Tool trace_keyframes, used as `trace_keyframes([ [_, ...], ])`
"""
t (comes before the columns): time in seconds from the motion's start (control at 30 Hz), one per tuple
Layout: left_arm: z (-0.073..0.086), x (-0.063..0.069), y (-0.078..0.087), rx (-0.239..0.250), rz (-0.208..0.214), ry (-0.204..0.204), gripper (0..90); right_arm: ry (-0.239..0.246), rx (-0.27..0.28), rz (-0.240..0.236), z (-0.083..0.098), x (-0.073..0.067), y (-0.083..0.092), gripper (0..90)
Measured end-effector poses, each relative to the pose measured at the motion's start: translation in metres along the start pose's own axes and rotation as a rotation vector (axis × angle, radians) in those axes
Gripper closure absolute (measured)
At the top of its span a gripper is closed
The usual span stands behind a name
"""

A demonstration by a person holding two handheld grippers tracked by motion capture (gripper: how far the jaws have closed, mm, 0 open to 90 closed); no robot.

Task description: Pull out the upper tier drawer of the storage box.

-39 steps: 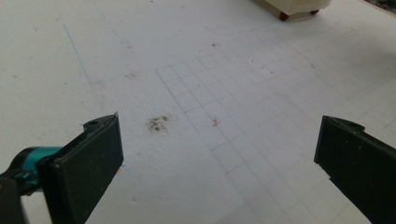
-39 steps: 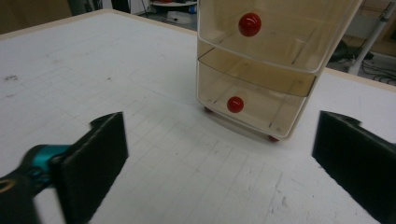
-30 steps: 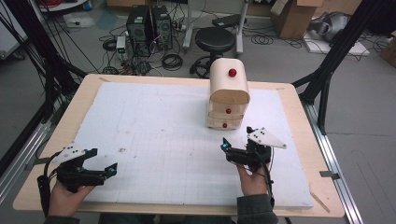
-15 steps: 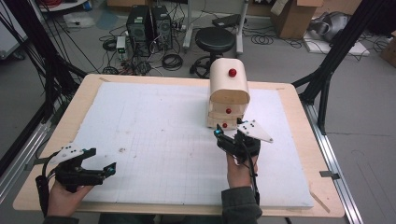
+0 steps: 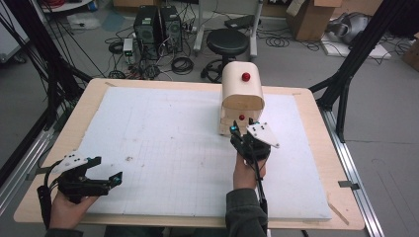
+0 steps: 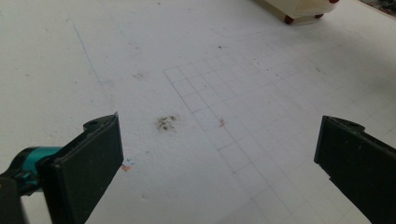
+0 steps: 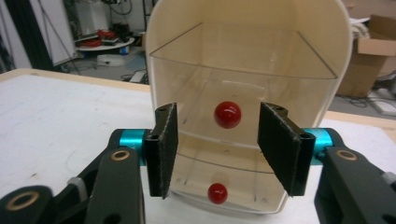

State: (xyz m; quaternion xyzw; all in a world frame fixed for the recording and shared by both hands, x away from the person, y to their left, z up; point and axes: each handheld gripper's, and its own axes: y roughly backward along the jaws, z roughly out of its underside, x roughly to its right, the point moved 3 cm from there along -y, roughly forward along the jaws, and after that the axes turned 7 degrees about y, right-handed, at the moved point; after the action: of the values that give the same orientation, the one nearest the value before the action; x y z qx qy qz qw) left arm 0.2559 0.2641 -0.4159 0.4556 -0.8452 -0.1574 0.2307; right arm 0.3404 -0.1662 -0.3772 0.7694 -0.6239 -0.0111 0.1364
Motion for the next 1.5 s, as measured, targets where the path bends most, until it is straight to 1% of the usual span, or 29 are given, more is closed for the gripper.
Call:
trace_keyframes([
  [0.07,0.0,0.0,0.0,0.0,0.0,0.0,1.7,-0.002,-0.006,0.013,0.001,0.0,-0.002,51.6],
  [0.17,0.0,0.0,0.0,0.0,0.0,-0.001,1.8,-0.003,-0.009,0.015,0.002,0.0,-0.005,53.2],
  [0.2,0.0,0.0,0.0,0.0,0.0,-0.002,1.8,-0.001,-0.012,0.023,0.003,0.0,-0.007,54.6],
  [0.3,0.0,0.0,-0.001,-0.003,0.002,-0.002,1.8,-0.002,-0.016,0.024,0.004,0.0,-0.01,57.5],
  [0.37,0.001,0.0,-0.001,-0.003,0.001,0.0,1.8,0.005,-0.018,0.03,0.005,-0.001,-0.012,60.4],
  [0.47,0.0,0.001,-0.001,-0.003,0.002,0.0,1.7,0.021,-0.012,0.039,0.005,-0.001,-0.014,62.3],
  [0.63,0.001,0.0,-0.001,-0.005,0.002,-0.002,1.8,0.021,-0.012,0.049,0.006,-0.001,-0.017,66.6],
  [0.7,0.001,0.0,-0.001,-0.005,0.002,-0.001,1.7,0.021,-0.014,0.056,0.007,-0.001,-0.018,67.4],
  [1.0,0.001,0.001,-0.001,-0.005,0.002,-0.002,1.8,0.027,-0.019,0.057,0.009,-0.001,-0.022,71.6],
  [1.5,0.0,0.001,-0.001,-0.003,0.0,-0.001,1.8,0.034,-0.019,0.058,0.009,0.0,-0.025,73.2],
])
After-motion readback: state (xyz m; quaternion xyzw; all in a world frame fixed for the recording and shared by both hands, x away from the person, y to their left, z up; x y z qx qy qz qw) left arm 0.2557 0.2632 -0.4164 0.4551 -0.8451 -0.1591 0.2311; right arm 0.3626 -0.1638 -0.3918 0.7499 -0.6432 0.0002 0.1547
